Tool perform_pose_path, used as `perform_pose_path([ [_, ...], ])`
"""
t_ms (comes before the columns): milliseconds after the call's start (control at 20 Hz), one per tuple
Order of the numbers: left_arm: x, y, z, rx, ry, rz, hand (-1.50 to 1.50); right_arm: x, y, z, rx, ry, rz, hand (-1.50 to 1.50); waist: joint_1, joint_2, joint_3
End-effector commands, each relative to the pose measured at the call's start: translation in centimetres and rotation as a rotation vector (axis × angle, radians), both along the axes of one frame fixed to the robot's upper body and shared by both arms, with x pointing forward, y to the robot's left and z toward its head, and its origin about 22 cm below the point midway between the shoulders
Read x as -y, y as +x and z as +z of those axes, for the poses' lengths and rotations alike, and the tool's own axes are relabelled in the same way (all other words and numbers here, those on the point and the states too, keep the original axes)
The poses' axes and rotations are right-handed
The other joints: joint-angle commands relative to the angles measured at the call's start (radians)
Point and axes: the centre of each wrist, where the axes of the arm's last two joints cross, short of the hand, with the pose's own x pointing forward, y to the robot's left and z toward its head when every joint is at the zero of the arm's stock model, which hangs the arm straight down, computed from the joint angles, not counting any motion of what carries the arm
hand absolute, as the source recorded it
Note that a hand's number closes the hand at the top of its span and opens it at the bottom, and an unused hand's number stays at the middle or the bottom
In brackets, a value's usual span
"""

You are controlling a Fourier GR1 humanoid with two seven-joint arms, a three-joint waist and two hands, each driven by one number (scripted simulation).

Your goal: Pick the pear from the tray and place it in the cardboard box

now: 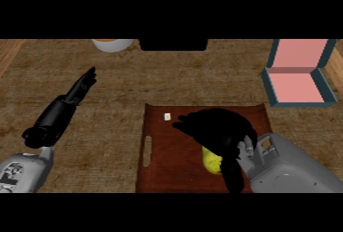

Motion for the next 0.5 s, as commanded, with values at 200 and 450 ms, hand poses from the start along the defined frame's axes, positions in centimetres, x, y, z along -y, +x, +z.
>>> perform_pose_path([
  [200, -0.4, 0.7, 0.4, 0.009, -0.007, 0.014, 0.00, -1.1, -0.6, -1.1, 0.078, -0.082, -0.041, -1.50, 0.002, 0.001, 0.001],
  [450, 1.1, 0.2, -0.5, 0.002, -0.017, -0.014, 0.00, -3.0, -0.4, -3.6, 0.070, -0.126, -0.013, -1.50, 0.005, 0.003, 0.001],
])
